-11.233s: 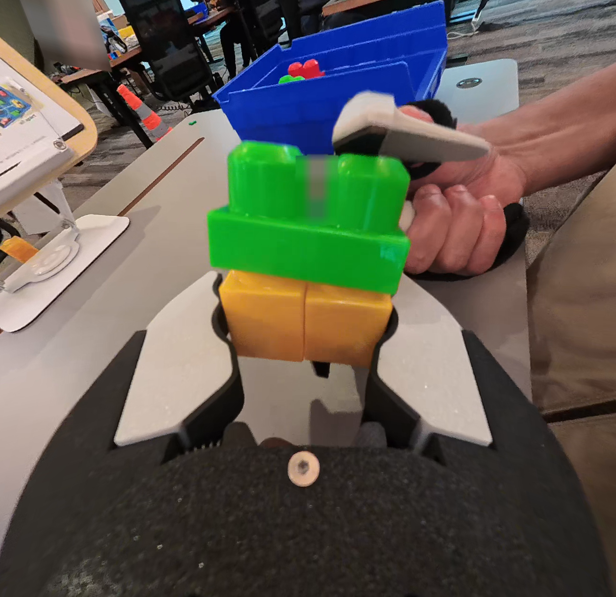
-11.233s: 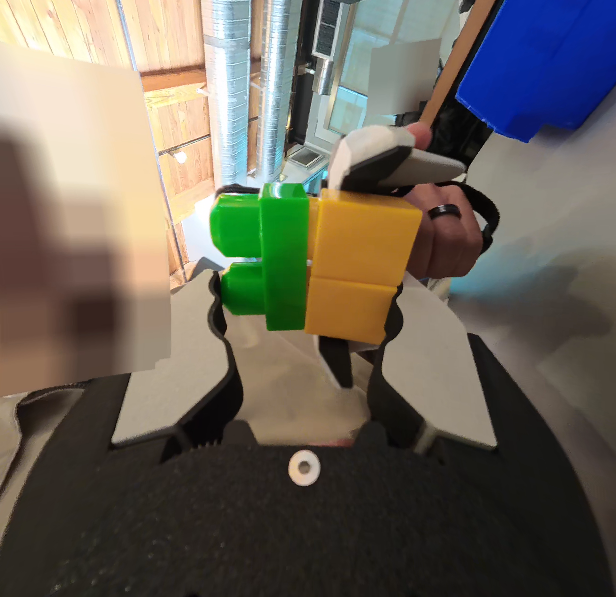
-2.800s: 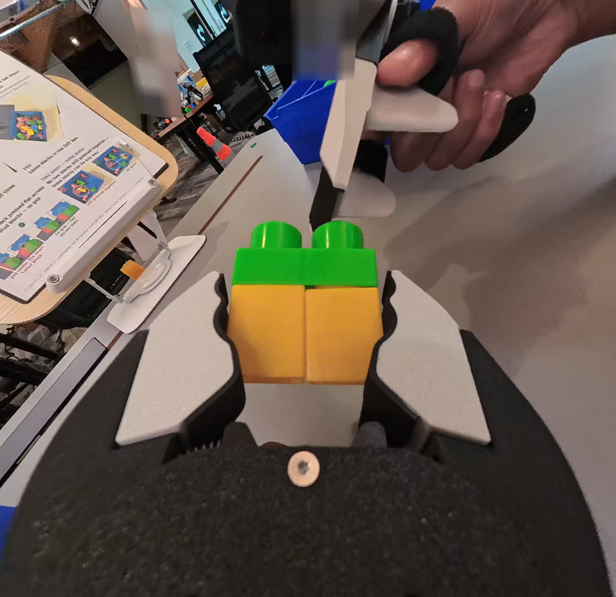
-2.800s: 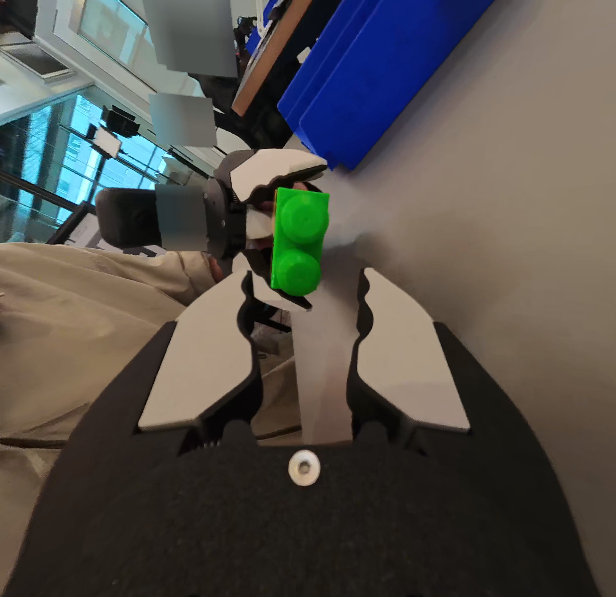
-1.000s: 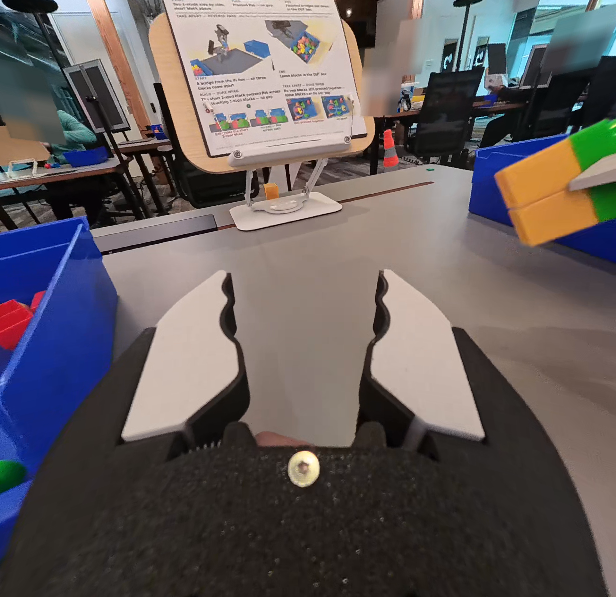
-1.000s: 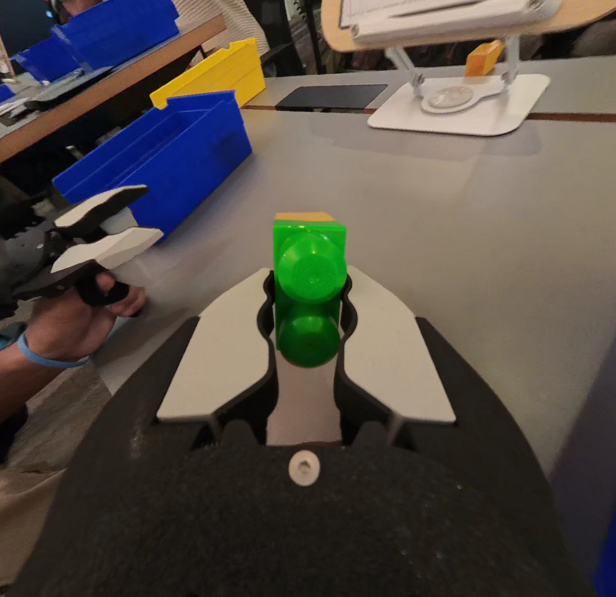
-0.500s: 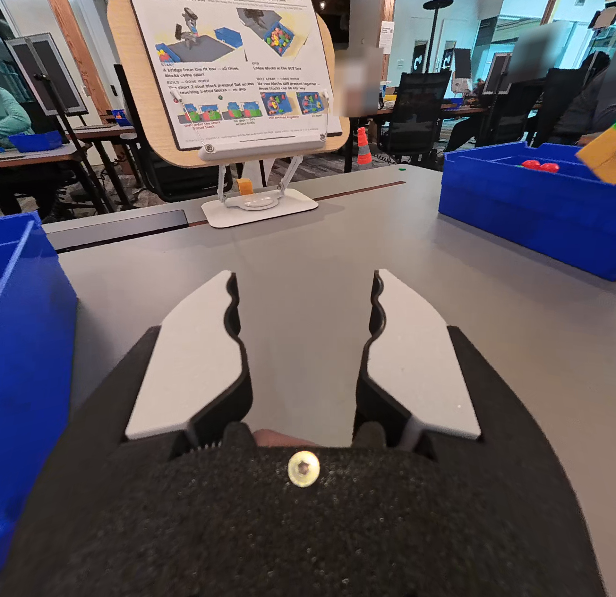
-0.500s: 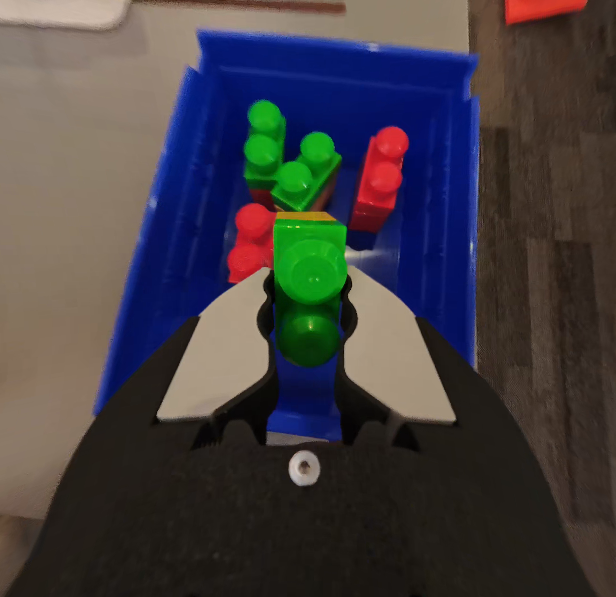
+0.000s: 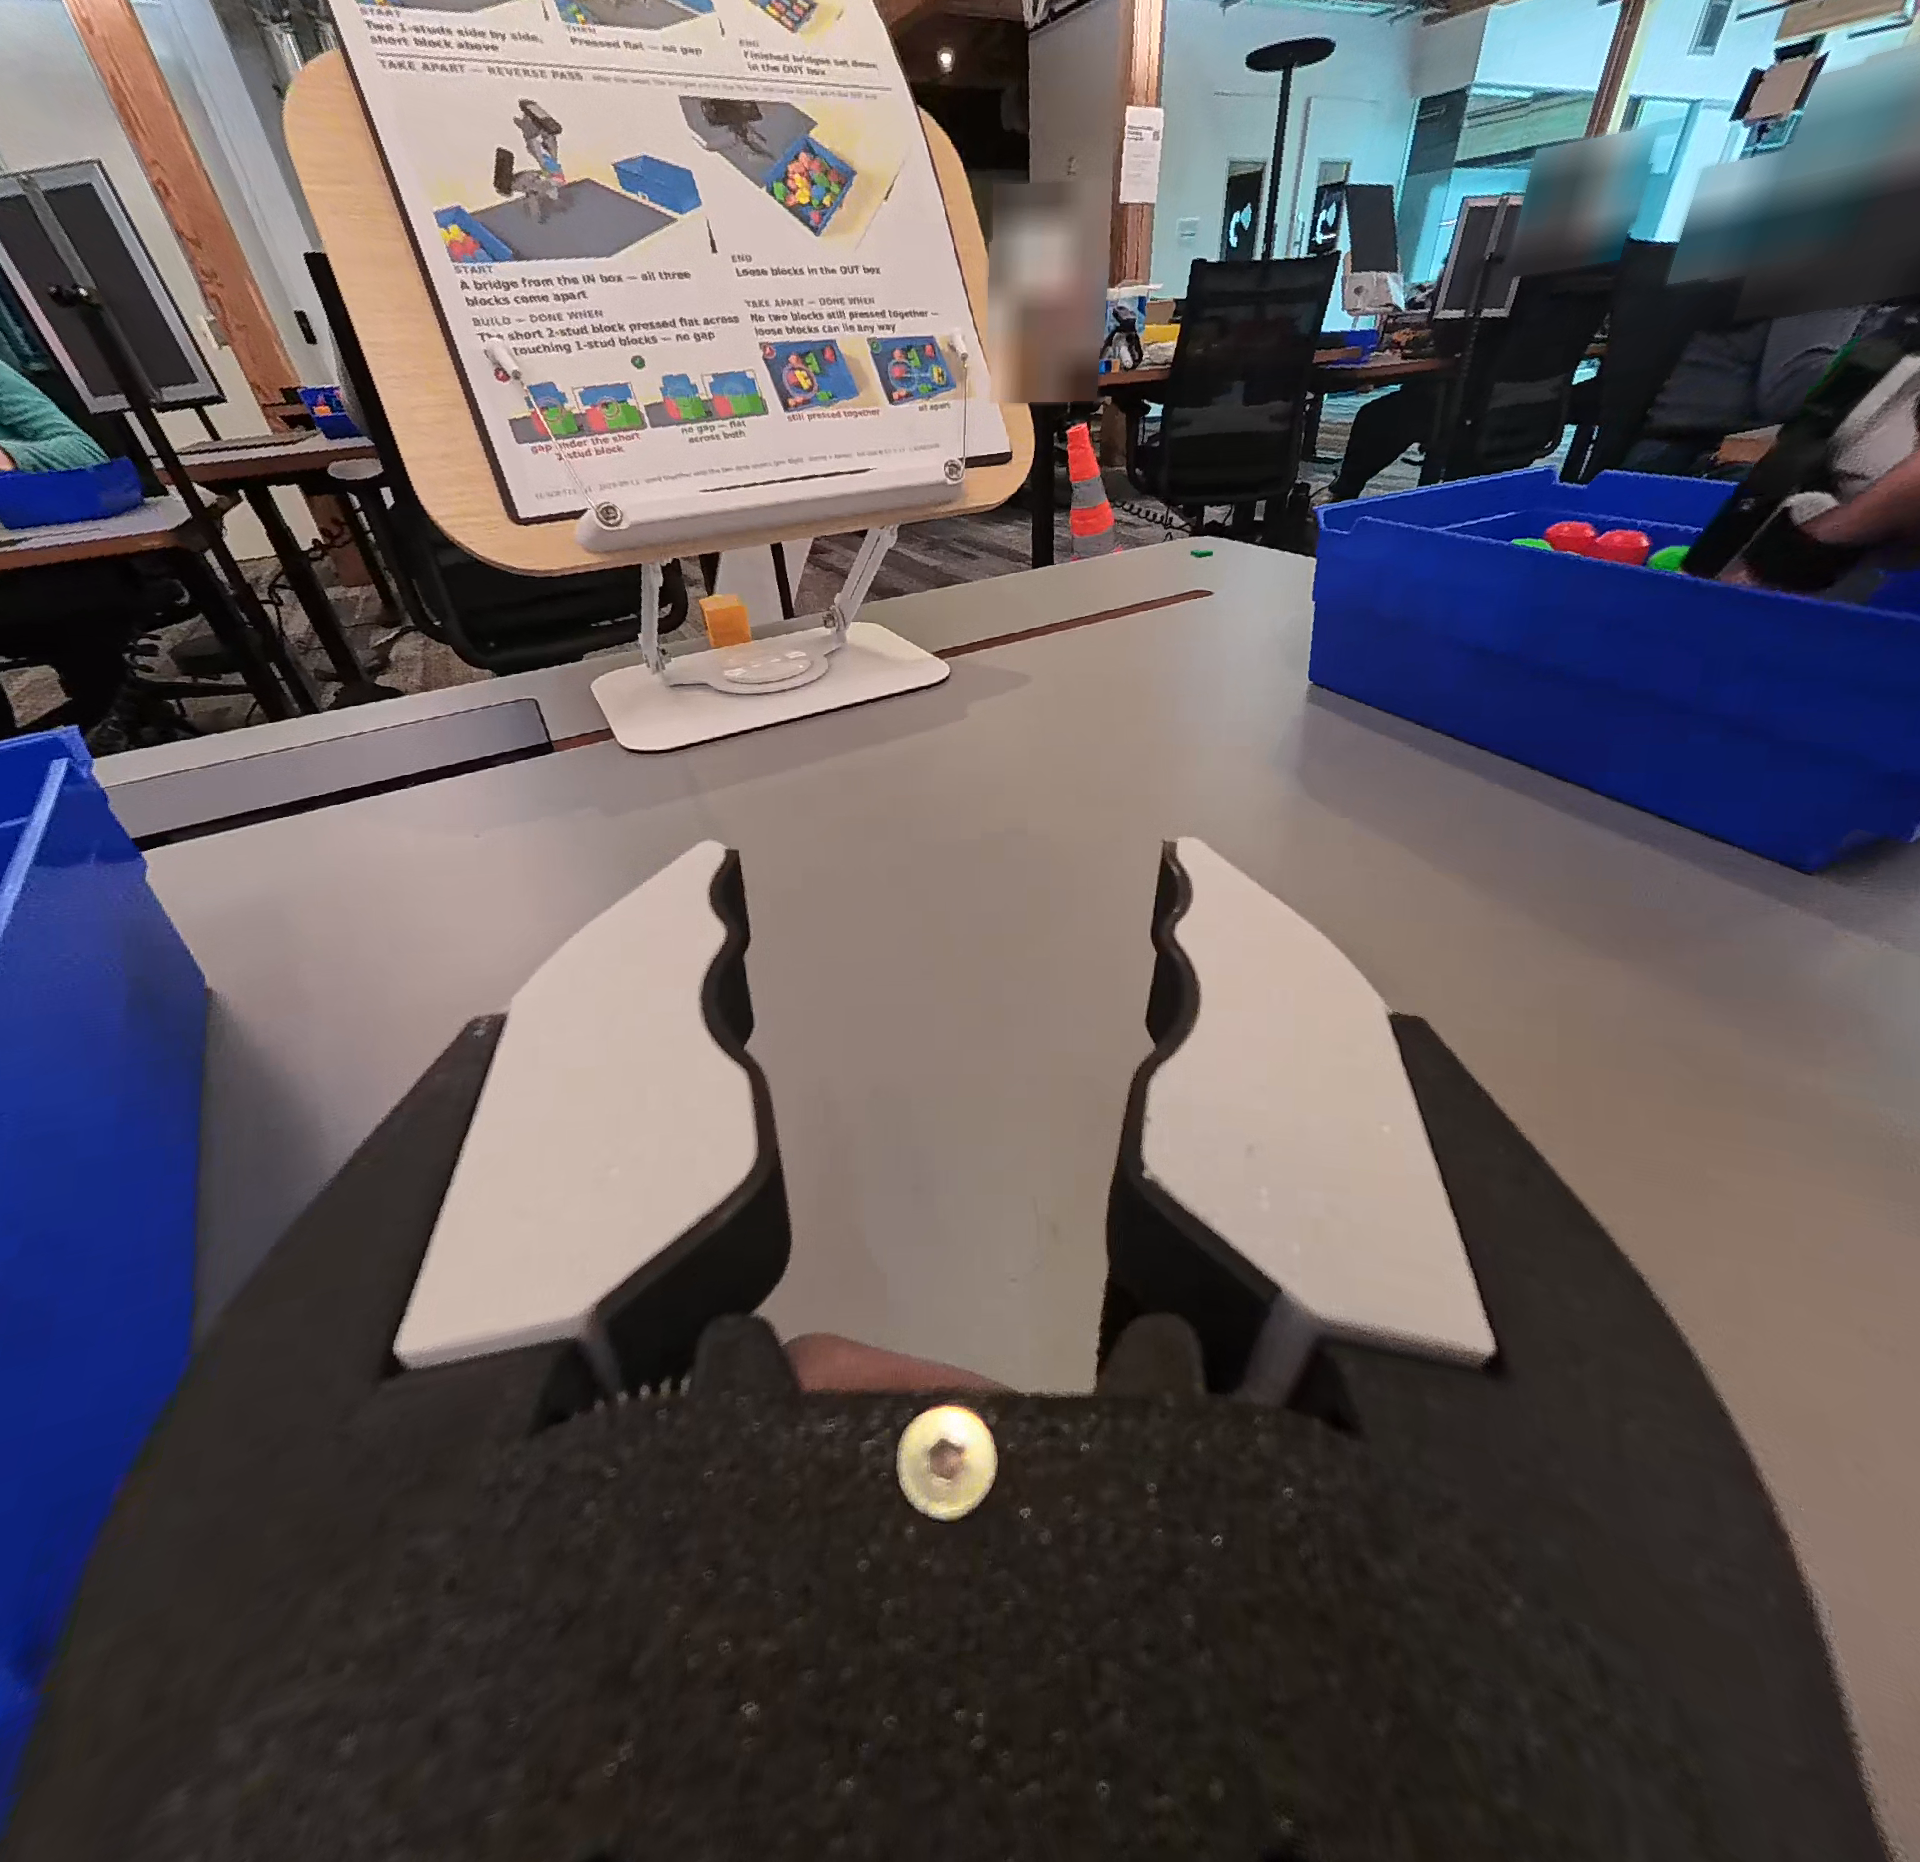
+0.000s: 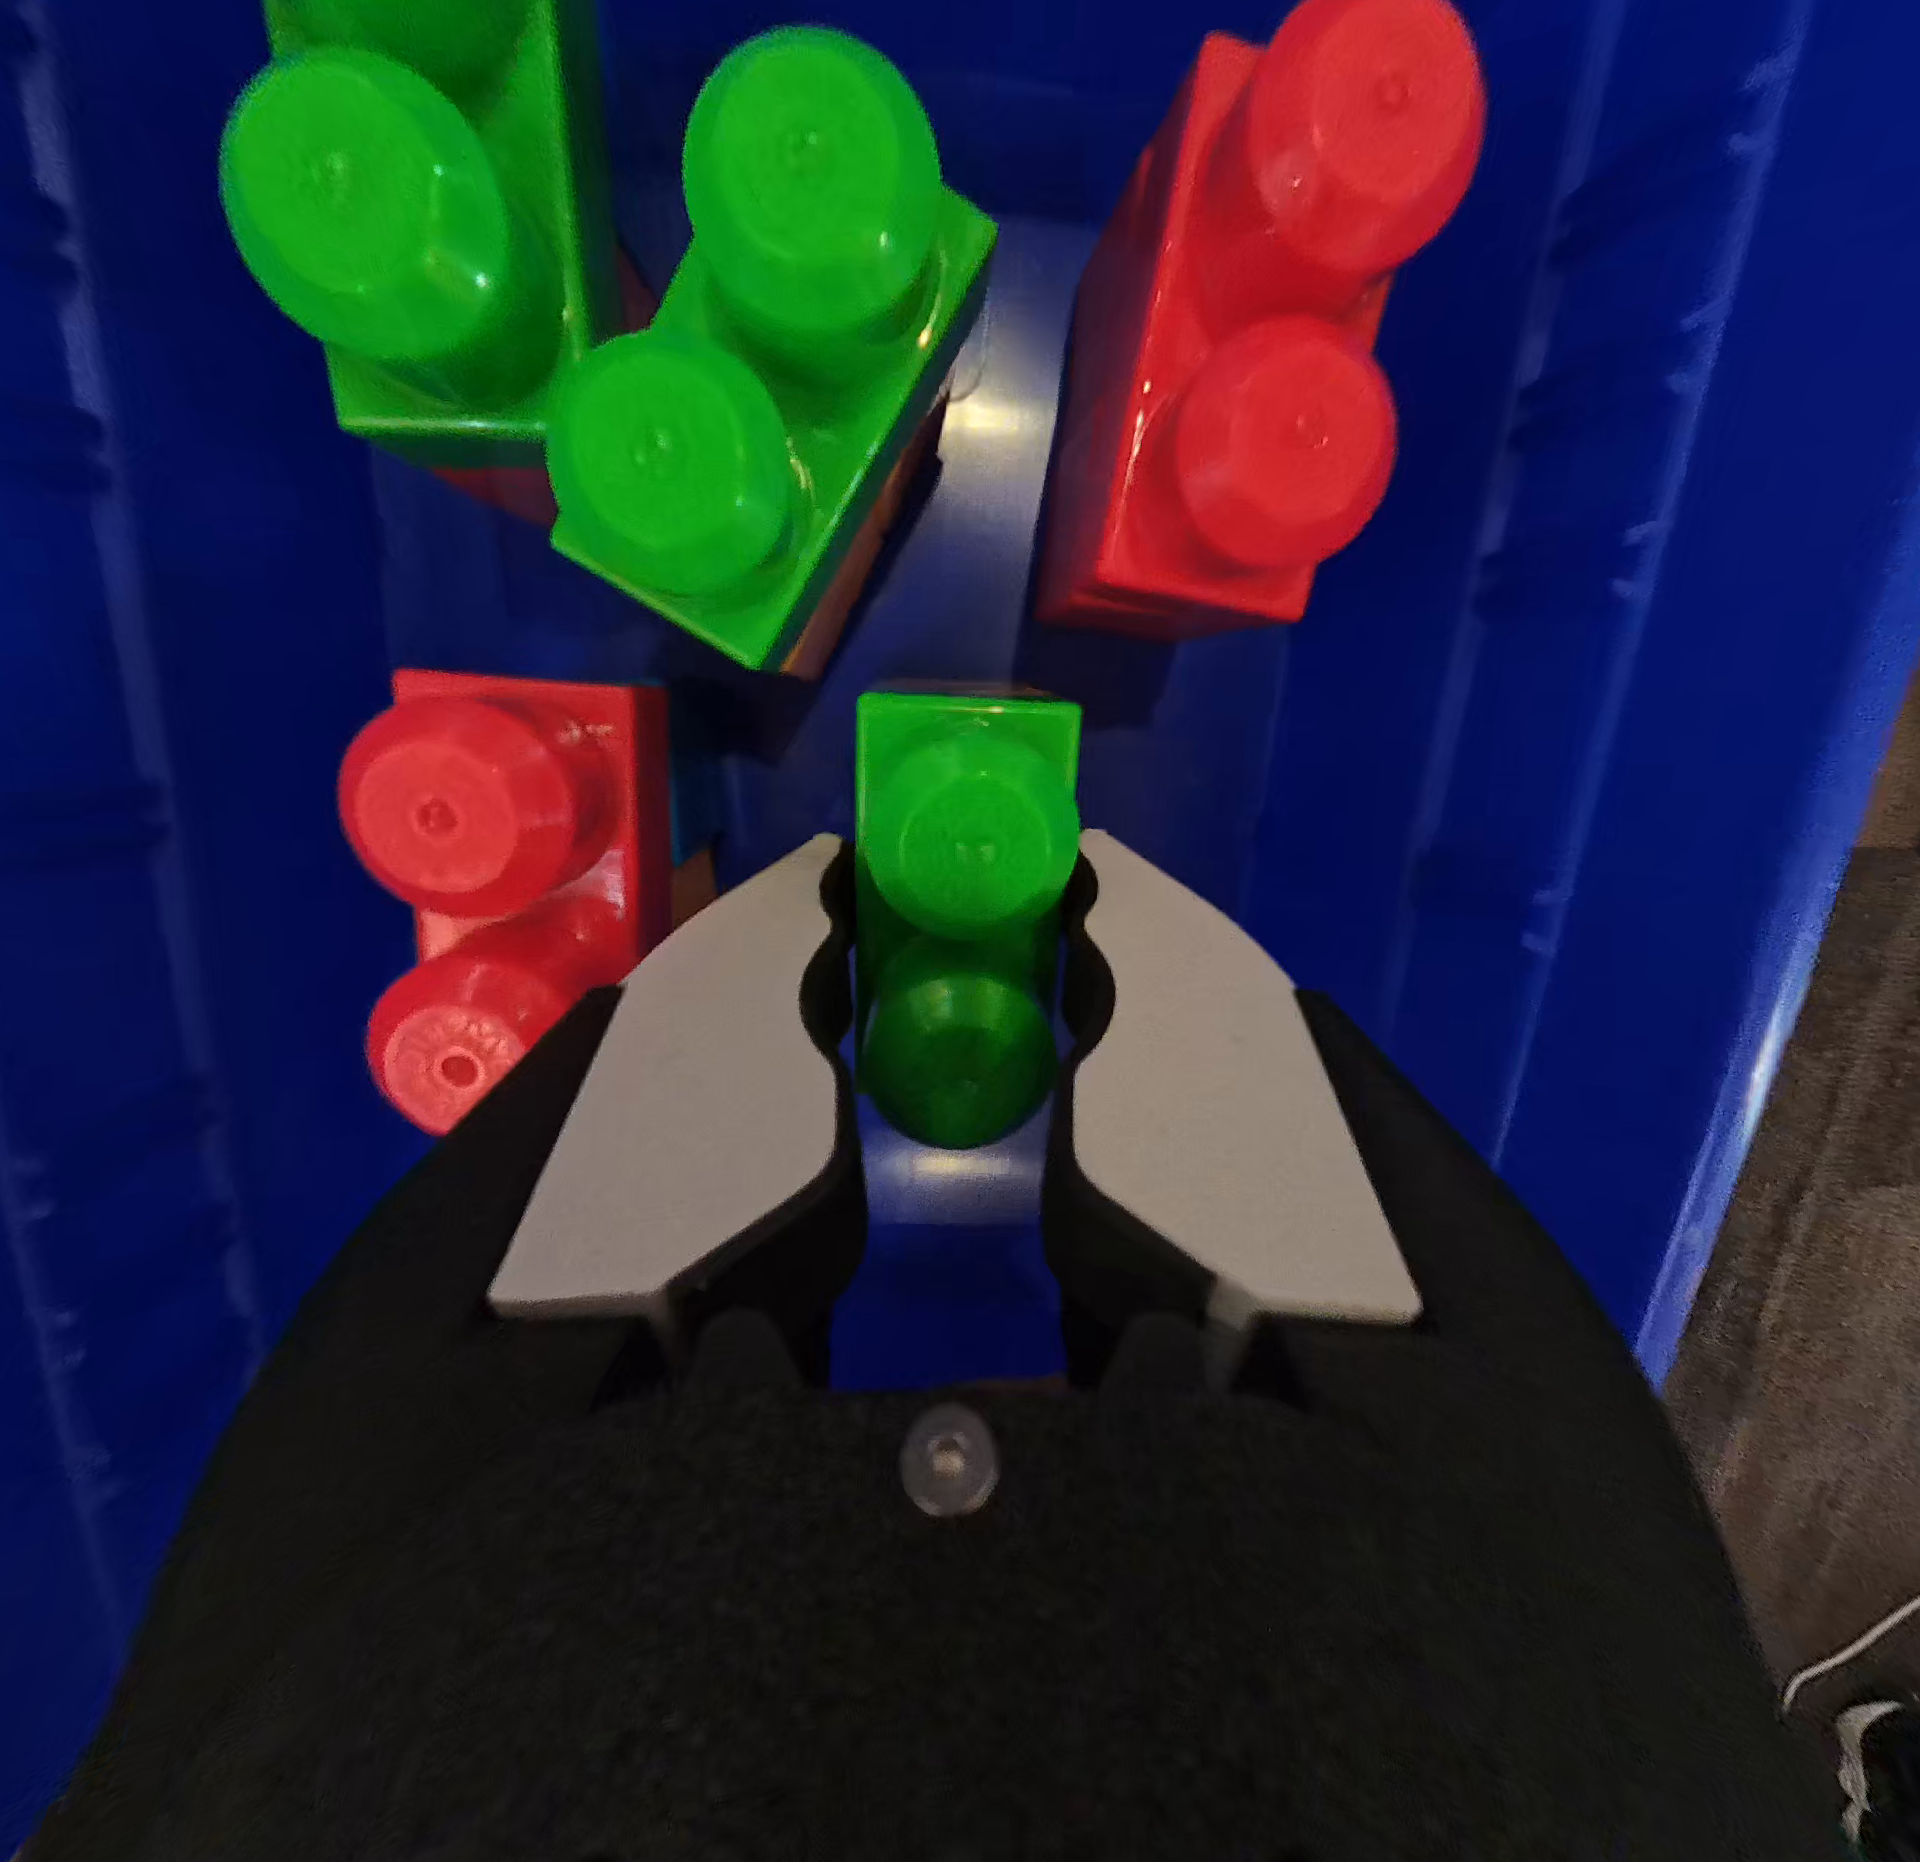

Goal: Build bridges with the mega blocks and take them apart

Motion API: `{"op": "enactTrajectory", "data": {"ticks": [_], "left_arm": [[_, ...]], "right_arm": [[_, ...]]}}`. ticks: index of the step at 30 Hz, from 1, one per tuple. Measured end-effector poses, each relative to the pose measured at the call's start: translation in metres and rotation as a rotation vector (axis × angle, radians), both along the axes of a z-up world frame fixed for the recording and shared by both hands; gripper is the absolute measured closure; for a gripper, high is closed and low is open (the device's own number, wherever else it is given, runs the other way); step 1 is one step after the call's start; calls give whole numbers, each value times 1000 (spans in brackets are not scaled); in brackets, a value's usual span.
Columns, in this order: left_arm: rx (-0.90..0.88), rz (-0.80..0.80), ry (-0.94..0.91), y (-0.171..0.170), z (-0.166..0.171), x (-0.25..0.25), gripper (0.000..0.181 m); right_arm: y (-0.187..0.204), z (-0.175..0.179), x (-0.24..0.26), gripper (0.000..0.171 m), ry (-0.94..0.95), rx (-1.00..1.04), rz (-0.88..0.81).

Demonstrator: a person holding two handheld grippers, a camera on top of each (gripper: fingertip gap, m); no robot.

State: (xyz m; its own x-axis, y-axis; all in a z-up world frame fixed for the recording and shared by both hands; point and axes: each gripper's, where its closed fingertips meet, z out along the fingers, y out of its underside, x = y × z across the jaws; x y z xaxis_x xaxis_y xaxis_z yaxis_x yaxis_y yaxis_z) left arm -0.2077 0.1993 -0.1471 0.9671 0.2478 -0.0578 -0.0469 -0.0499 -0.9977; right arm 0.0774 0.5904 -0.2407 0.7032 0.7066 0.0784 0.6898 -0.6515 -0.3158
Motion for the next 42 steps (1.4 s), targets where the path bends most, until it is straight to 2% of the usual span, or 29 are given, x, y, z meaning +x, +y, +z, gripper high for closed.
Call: {"op": "enactTrajectory", "data": {"ticks": [7, 8, 9, 14, 17, 20, 23, 25, 29, 33, 36, 39, 42], "left_arm": [[-3, -18, -27, 0, -3, 1, 107], [-6, -20, -28, 1, -3, 2, 107], [-8, -23, -26, 1, -4, 3, 107], [-12, -33, -23, 2, -4, 6, 107], [-15, -20, -11, 0, -3, 3, 106], [-12, 8, -5, -2, -1, -5, 105], [-8, 60, -4, -6, 2, -17, 103], [32, 94, -4, -9, 8, -23, 103], [75, 118, -27, -12, 11, -28, 104], [52, 124, -76, -13, 6, -24, 105], [44, 119, -104, -15, 5, -19, 117], [43, 170, -93, -20, 5, -21, 119], [-3, 203, -171, -25, -7, -22, 117]], "right_arm": [[3, 1, -10, 134, 41, -24, -16], [2, 2, -10, 131, 43, -26, -14], [2, 3, -10, 119, 41, -22, -14], [0, 27, -7, 97, 90, 16, -18], [-3, 74, -3, 98, 168, 131, 1], [-16, 153, -9, 103, 321, 414, 67], [-51, 216, -20, 104, 458, 739, 158], [-83, 229, -35, 104, 542, 867, 222], [-154, 196, -89, 107, 738, 844, 382], [-201, 159, -132, 103, 839, 909, 486], [-235, 127, -158, 103, 933, 791, 540], [-258, 95, -172, 102, 966, 626, 553], [-255, 77, -167, 99, 907, 622, 540]]}}
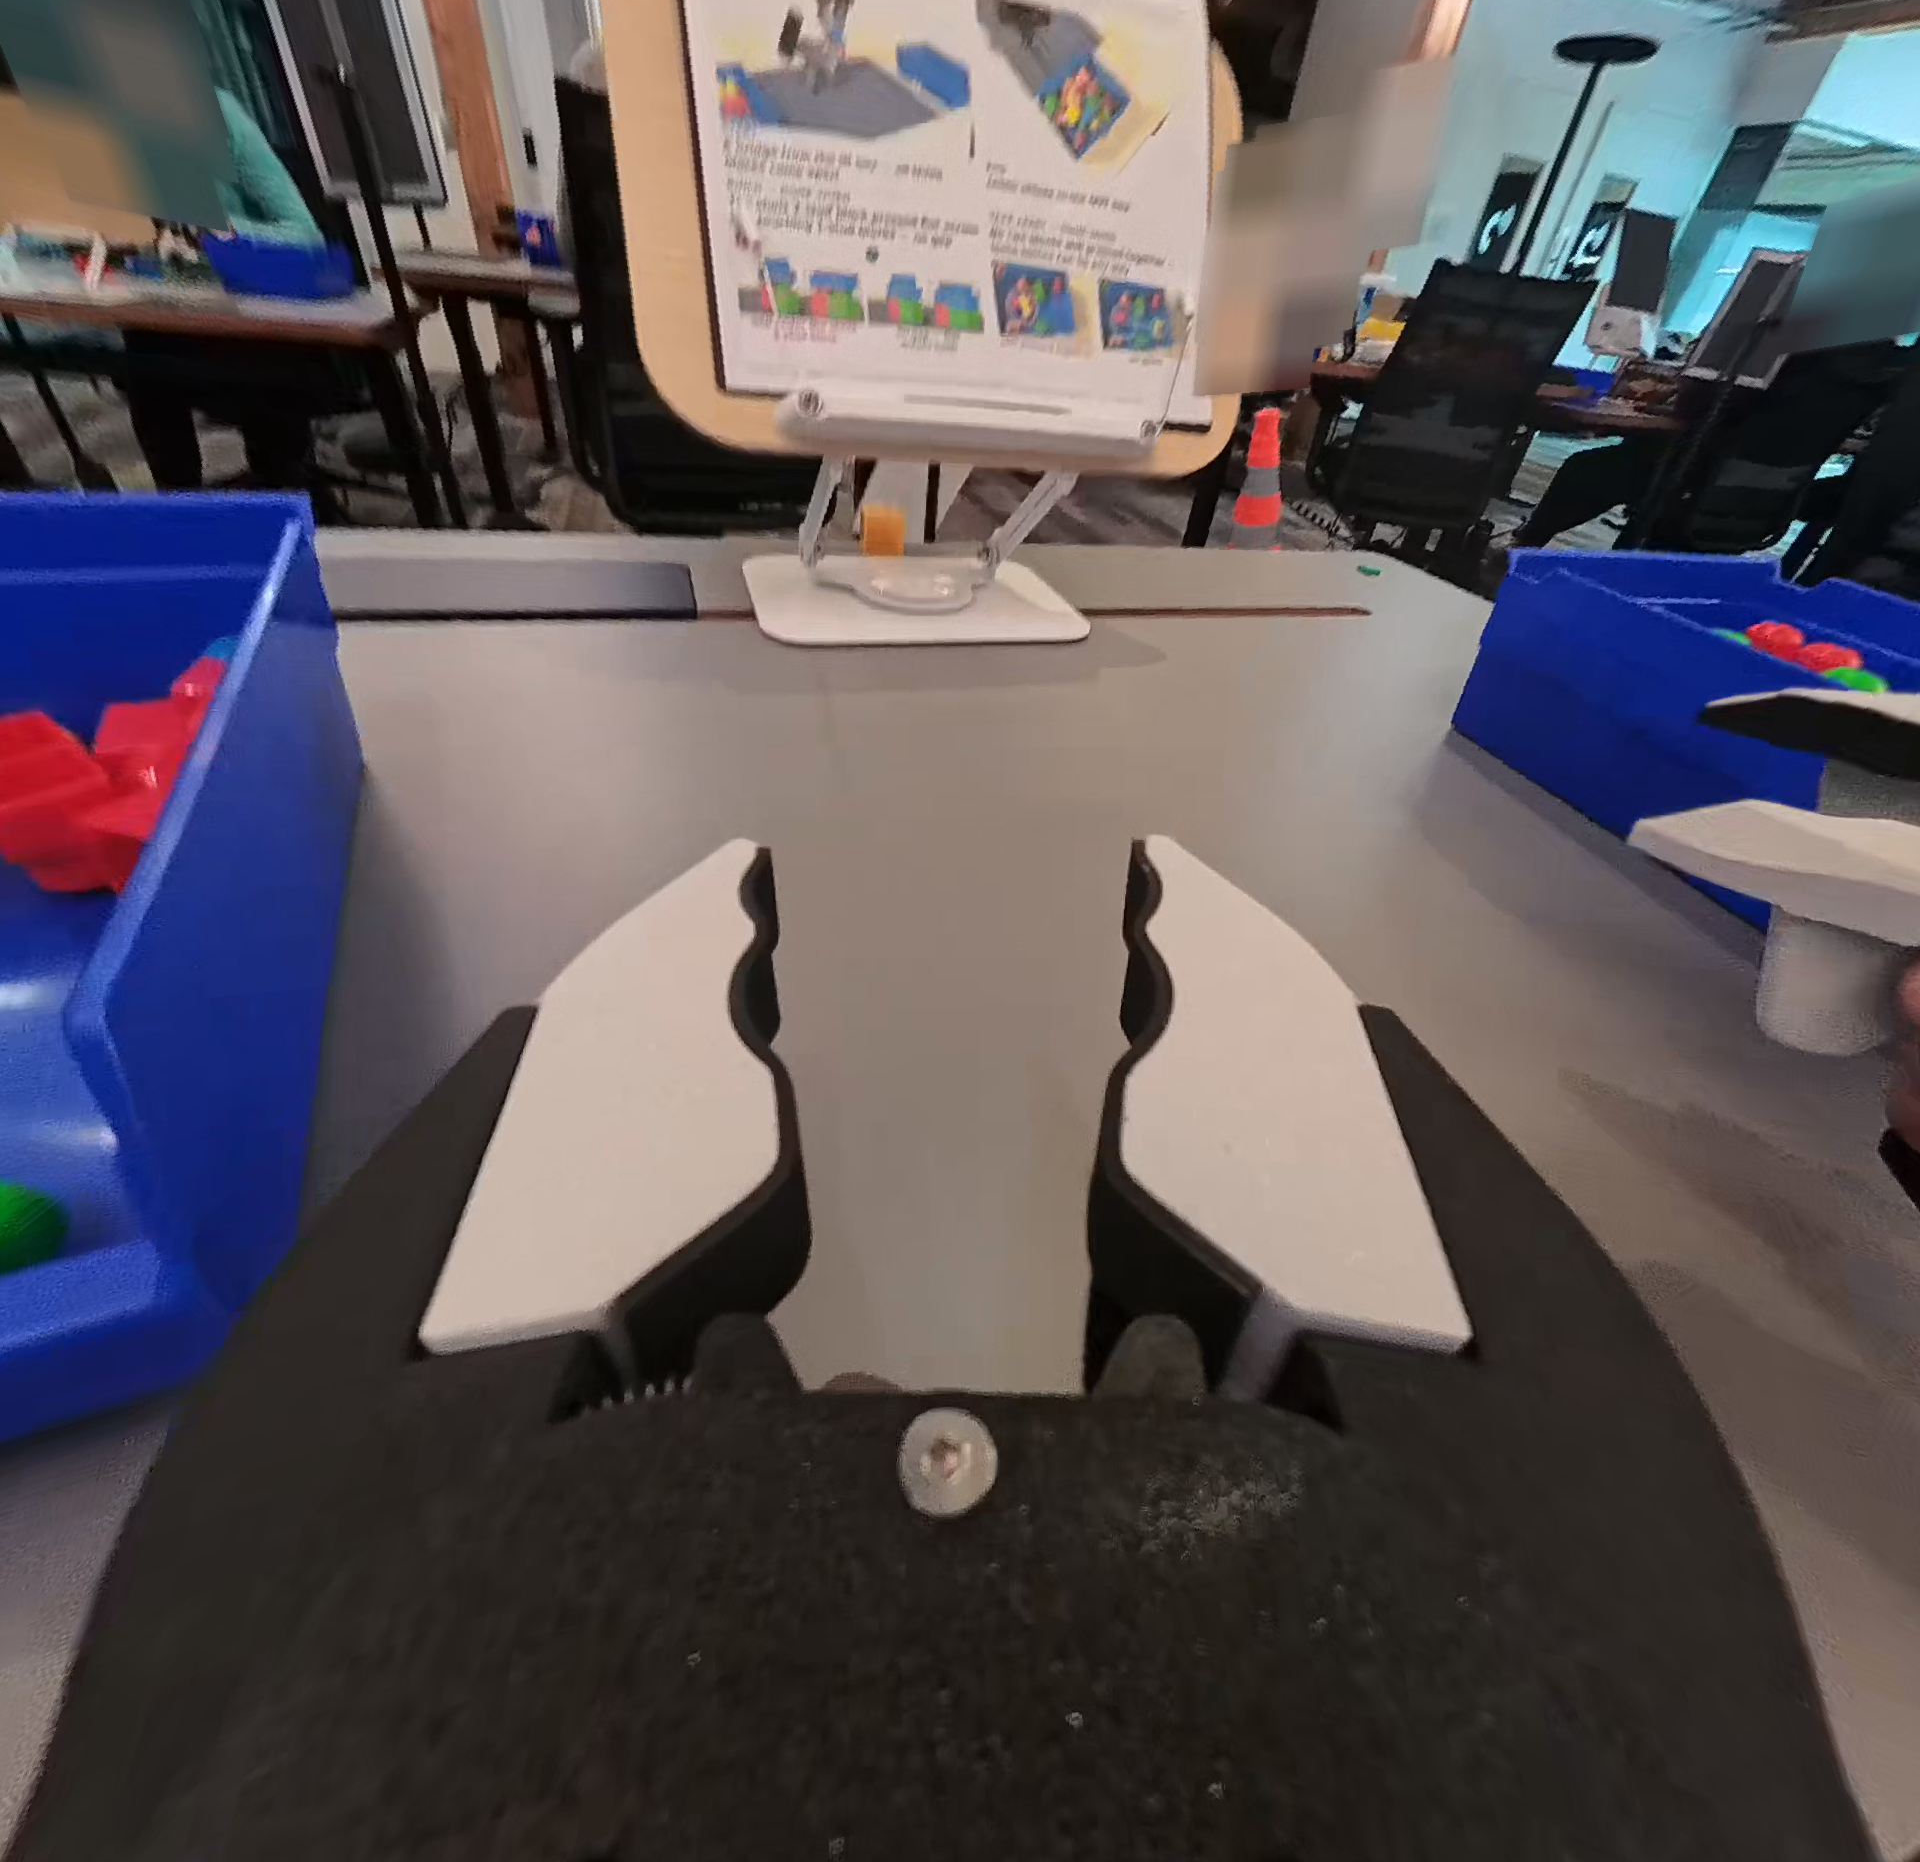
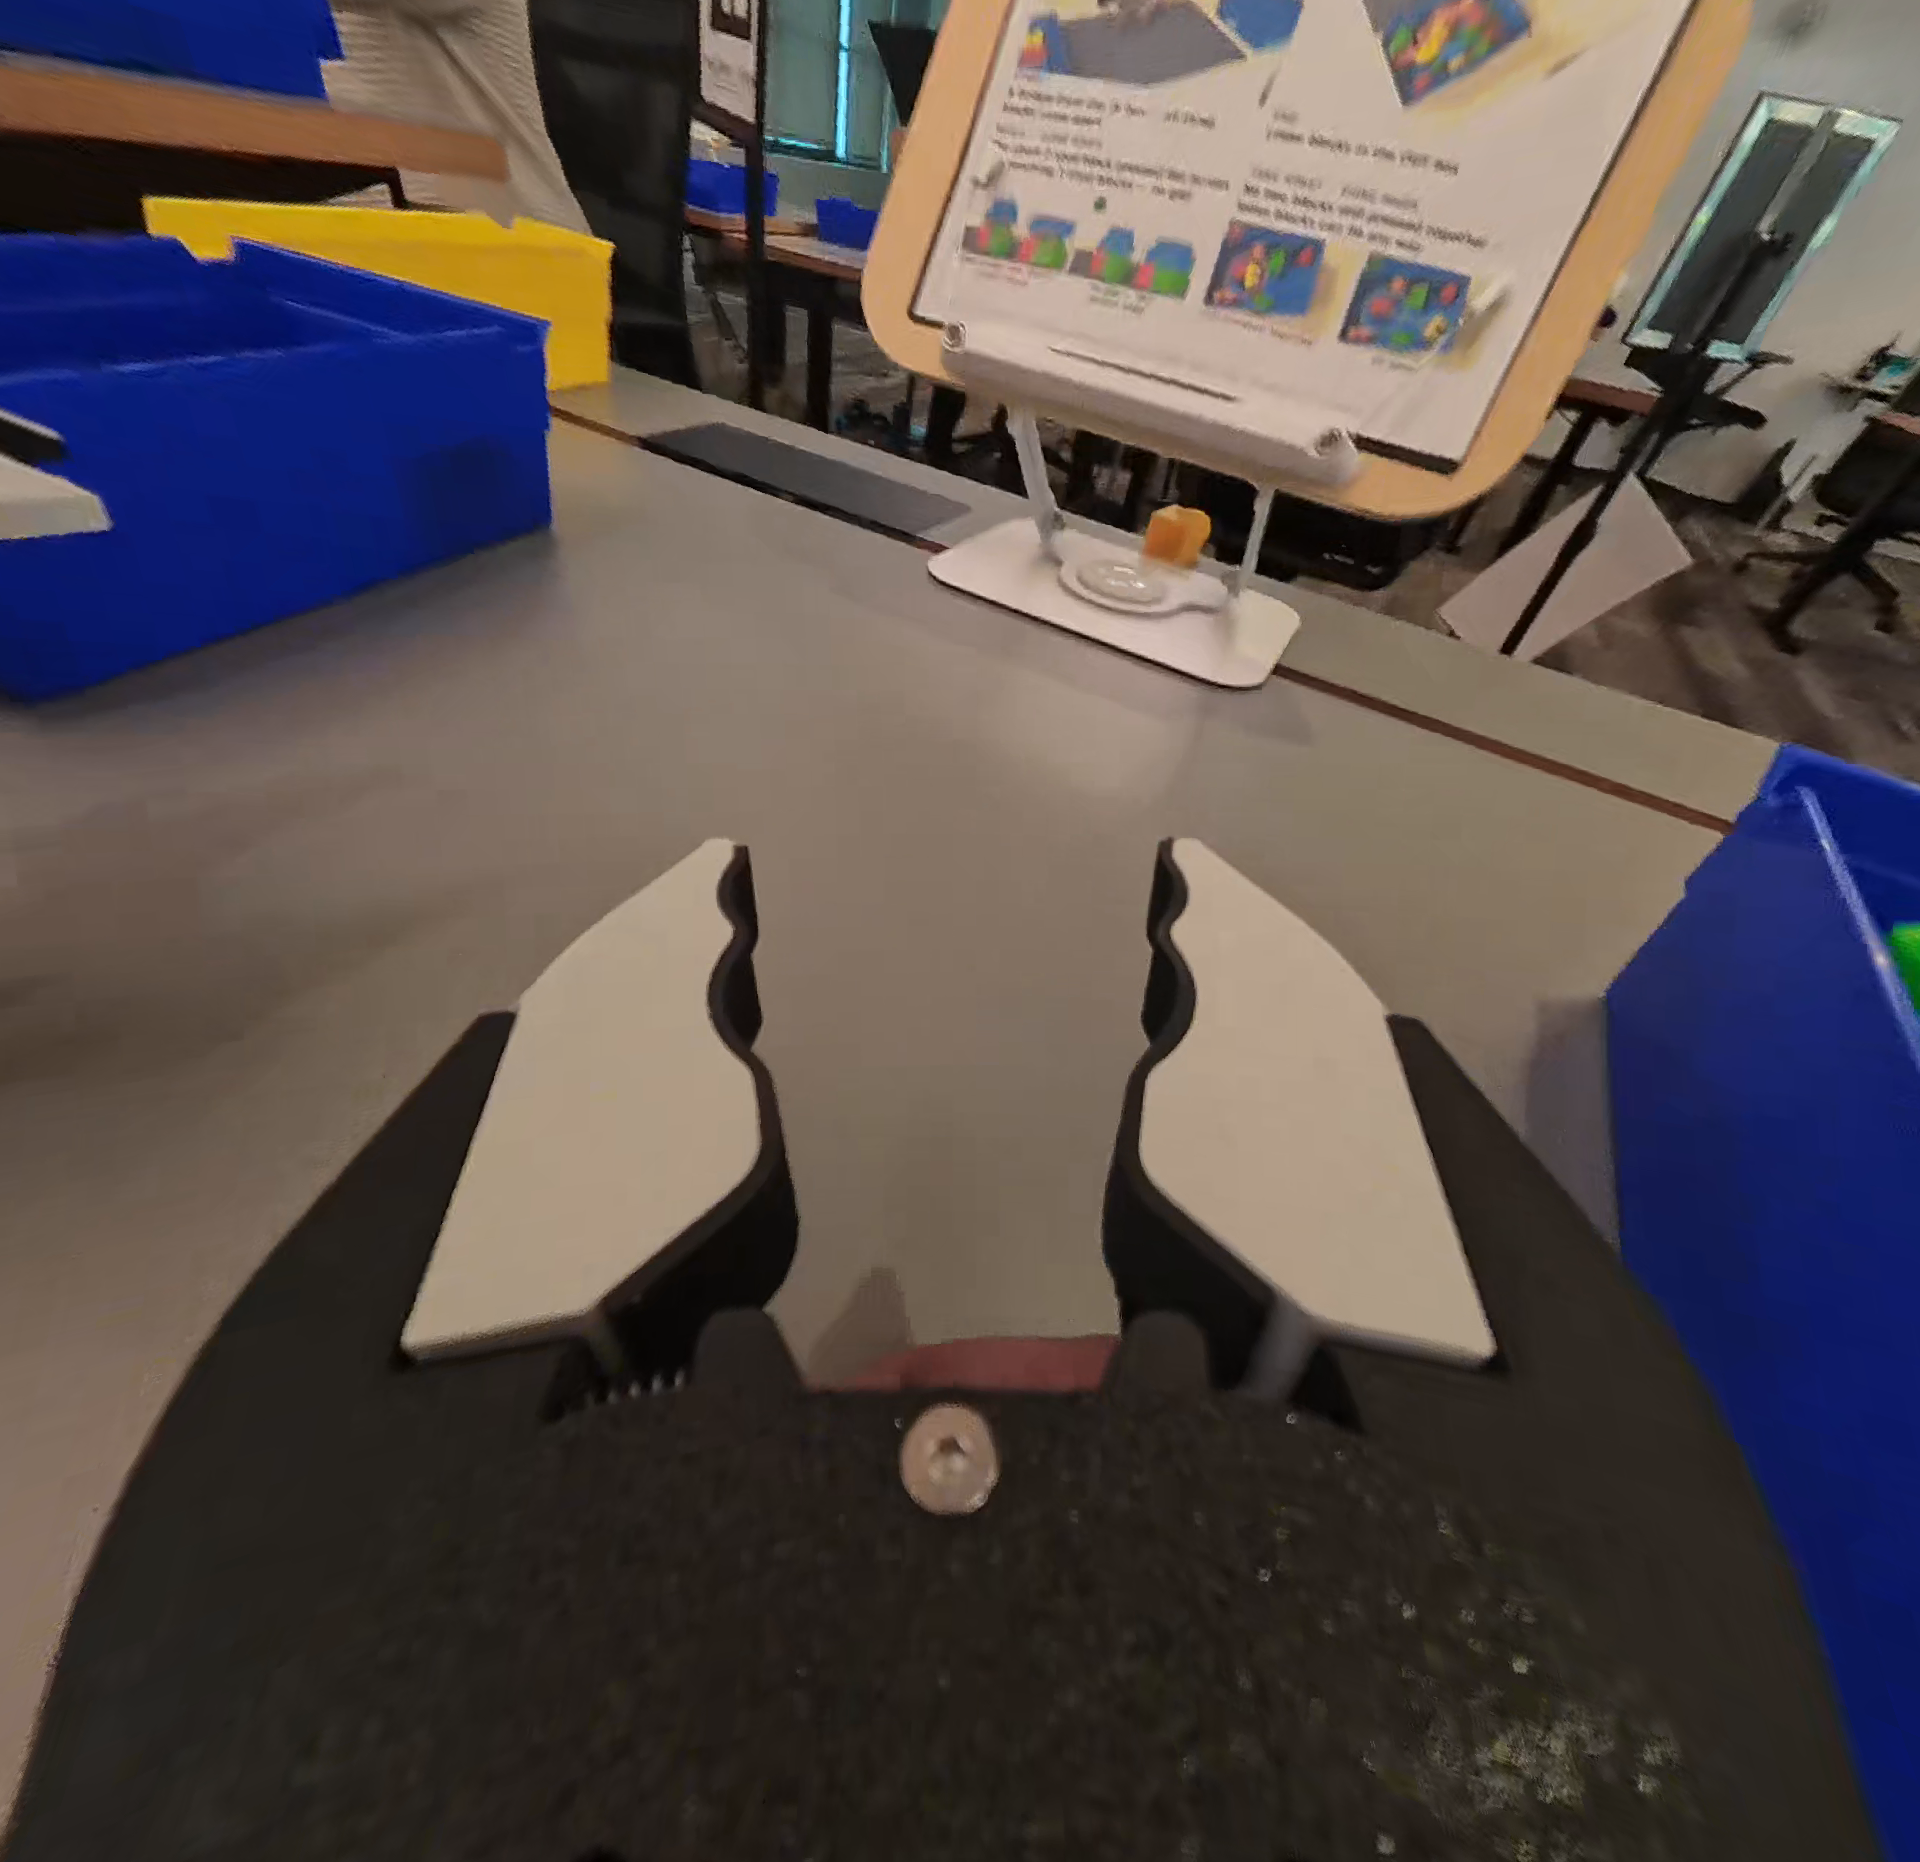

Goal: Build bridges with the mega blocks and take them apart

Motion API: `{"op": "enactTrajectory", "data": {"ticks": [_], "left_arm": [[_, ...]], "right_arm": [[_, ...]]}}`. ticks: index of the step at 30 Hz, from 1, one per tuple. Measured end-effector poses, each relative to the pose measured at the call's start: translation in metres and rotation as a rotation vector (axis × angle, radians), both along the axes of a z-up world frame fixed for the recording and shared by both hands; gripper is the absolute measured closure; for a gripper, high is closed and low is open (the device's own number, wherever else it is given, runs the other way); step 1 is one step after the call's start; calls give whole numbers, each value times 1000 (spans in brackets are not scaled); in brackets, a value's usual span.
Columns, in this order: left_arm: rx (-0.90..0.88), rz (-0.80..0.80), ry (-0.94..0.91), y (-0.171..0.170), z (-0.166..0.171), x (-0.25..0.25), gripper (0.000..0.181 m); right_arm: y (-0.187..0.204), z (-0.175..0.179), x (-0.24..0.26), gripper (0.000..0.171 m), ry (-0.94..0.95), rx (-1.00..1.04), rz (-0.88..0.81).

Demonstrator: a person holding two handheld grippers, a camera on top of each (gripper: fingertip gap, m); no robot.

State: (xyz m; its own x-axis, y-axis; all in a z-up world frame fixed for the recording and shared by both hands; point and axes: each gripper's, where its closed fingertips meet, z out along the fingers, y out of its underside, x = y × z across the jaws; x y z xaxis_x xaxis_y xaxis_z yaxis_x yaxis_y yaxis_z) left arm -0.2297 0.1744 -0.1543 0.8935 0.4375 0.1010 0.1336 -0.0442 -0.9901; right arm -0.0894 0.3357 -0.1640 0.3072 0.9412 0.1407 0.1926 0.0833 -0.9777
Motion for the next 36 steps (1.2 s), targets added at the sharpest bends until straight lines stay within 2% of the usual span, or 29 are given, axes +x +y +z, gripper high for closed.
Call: {"op": "enactTrajectory", "data": {"ticks": [4, 10, 36], "left_arm": [[-57, 22, -44, -2, -20, 1, 112], [-49, 24, -12, -1, -18, 5, 112], [-74, -4, -1, 2, -22, 11, 112]], "right_arm": [[4, -13, 9, 95, -6, -109, 1], [7, -19, 14, 97, -37, -149, -7], [-9, -33, 12, 103, -116, -125, 30]]}}
